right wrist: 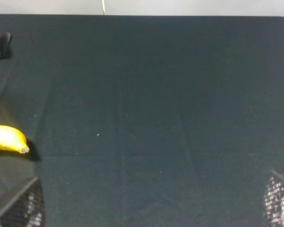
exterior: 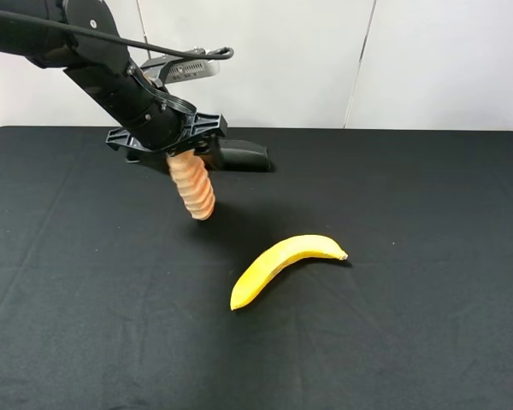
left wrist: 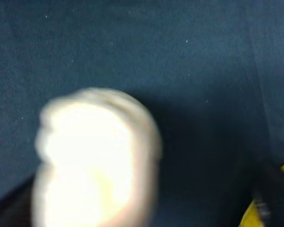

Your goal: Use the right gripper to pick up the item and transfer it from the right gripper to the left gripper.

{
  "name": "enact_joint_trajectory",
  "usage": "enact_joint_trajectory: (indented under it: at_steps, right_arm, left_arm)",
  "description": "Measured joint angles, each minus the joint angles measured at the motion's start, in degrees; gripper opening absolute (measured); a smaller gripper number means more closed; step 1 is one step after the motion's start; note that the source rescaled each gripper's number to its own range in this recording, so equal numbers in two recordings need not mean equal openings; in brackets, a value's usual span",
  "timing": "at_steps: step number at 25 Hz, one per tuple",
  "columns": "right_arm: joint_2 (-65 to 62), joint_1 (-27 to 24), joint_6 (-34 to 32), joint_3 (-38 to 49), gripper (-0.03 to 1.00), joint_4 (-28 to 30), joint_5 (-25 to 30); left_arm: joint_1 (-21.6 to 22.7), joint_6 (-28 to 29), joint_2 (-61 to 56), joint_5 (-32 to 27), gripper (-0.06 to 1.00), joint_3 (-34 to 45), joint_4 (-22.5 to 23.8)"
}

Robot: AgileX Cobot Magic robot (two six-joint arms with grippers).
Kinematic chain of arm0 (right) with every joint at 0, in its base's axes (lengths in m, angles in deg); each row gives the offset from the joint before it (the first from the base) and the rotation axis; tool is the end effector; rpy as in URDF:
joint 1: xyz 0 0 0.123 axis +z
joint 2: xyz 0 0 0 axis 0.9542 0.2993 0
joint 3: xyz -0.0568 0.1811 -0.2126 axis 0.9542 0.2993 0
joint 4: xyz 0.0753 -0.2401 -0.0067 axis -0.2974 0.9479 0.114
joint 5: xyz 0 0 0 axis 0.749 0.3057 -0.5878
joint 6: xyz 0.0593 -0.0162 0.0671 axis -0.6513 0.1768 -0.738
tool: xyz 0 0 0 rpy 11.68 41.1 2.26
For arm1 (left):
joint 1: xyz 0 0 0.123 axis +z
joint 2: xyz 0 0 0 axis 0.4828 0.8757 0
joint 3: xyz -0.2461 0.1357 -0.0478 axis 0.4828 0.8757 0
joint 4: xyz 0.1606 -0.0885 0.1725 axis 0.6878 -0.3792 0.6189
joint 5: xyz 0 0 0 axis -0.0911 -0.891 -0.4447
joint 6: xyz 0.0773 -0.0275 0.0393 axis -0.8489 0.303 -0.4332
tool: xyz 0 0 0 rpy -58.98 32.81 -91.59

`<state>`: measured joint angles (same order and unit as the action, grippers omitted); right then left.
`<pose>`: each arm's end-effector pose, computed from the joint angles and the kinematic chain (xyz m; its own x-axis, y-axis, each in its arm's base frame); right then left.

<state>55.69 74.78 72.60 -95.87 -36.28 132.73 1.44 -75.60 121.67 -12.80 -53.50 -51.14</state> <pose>-0.0037 -0.0001 0.2783 -0.4259 0.0017 -0.9048 -0.0306 0.9994 0.0163 0.3360 -0.1879 0.2059 -0.8813 0.0416 -0.4707 0.2084 0.9283 -0.3080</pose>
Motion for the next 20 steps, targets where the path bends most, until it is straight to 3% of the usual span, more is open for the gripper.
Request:
enact_joint_trajectory:
  at_steps: [4,13,20]
  right_arm:
    - [0.0,0.0,0.0,0.0,1.00,0.0,0.0]
    - [0.0,0.0,0.0,0.0,1.00,0.0,0.0]
    - [0.0,0.0,0.0,0.0,1.00,0.0,0.0]
  left_arm:
    - [0.0,0.0,0.0,-0.3,0.97,0.0,0.0]
    - [0.0,0.0,-2.1,-2.2,1.00,0.0,0.3]
    - [0.0,2.7,-5.7,-5.4,1.00,0.0,3.5]
